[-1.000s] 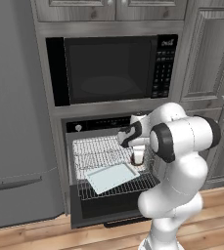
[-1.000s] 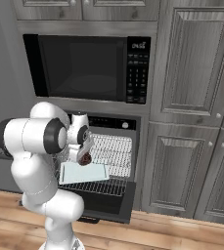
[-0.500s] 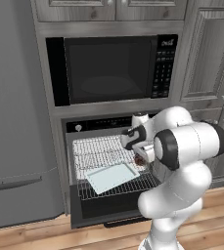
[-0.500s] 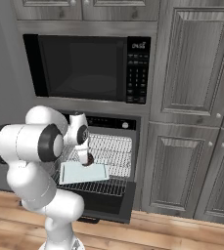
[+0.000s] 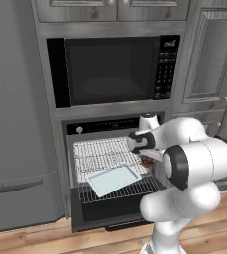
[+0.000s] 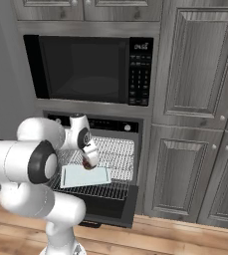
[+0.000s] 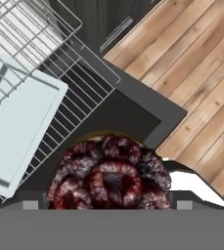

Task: Take the baked cake out of the oven and place it on the plate for cooling. Then close the oven door.

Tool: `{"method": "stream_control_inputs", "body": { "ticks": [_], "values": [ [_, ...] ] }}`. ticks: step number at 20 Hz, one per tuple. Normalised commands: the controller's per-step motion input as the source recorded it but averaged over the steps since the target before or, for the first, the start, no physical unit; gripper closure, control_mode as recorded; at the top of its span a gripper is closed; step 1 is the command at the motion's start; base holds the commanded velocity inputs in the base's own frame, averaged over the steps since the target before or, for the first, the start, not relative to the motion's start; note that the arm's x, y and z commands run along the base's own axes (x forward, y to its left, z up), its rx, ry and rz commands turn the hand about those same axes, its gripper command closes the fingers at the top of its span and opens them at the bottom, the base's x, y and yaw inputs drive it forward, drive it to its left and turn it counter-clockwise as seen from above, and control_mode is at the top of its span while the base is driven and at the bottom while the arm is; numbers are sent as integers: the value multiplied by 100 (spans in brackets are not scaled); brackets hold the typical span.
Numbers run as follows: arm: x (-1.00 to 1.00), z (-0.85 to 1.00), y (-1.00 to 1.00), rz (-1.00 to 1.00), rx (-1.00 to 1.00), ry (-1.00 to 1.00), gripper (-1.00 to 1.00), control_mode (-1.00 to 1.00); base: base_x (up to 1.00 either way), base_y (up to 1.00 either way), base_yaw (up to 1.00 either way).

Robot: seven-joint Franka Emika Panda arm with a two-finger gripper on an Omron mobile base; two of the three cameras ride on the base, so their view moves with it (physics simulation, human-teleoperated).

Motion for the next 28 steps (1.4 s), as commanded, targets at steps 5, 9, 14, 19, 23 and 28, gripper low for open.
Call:
{"method": "stream_control_inputs", "body": {
  "ticks": [5, 9, 14, 19, 23, 28],
  "values": [
    [-17, 29, -12, 22, 0, -3, 100, -100, 0, 0, 0],
    [-16, 31, -16, 18, 0, 0, 100, -100, 0, 0, 0],
    [-25, 16, -15, 17, 0, -3, 100, -100, 0, 0, 0],
    [-13, 6, -5, 13, 0, -1, 100, -100, 0, 0, 0],
    [-2, 1, 0, 11, 0, 0, 100, -100, 0, 0, 0],
    [-3, 7, -1, 11, 0, -1, 100, -100, 0, 0, 0]
  ]
}}
